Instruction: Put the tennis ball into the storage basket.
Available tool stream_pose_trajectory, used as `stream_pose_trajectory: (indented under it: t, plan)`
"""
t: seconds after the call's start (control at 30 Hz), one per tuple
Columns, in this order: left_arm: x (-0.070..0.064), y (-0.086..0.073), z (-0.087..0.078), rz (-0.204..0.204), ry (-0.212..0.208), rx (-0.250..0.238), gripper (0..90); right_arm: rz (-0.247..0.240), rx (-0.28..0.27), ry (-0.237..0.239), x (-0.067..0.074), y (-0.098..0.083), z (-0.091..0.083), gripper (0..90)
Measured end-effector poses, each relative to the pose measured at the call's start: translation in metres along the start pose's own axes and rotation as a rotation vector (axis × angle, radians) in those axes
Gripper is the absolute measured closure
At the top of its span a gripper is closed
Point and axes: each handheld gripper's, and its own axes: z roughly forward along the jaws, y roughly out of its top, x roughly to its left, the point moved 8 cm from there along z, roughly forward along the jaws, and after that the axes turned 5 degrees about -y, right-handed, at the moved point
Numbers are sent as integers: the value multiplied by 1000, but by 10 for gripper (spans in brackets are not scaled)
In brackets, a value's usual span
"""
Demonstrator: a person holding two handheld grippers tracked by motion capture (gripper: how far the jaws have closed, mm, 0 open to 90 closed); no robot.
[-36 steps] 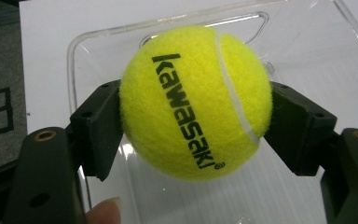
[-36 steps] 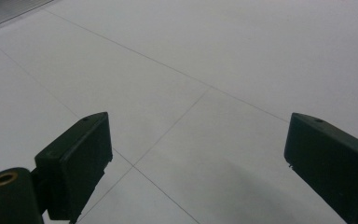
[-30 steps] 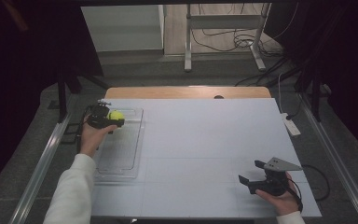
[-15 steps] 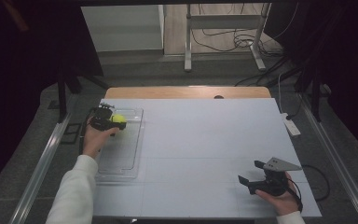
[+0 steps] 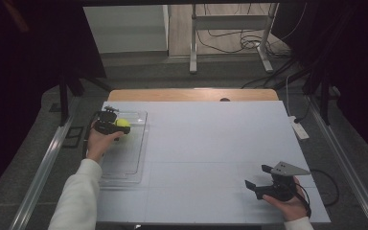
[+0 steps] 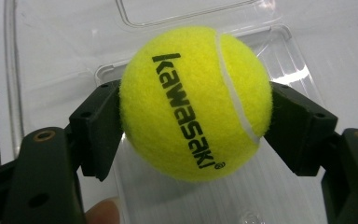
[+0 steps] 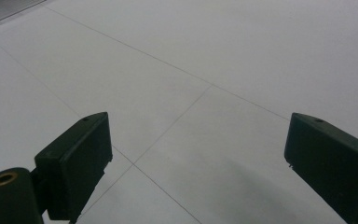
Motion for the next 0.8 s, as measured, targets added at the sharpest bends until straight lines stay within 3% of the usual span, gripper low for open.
stream_pose_trajectory:
  t: [0.17, 0.43, 0.8]
  plan:
    - [-1, 0, 1, 8, 7, 7, 255, -1, 0, 0, 0, 0, 0, 77]
    - [-1, -2, 4, 46, 57, 35, 248, -1, 0, 0, 0, 0, 0, 77]
    - [-4, 1, 0, 32, 39, 2, 170, 0, 0, 0, 0, 0, 0, 77]
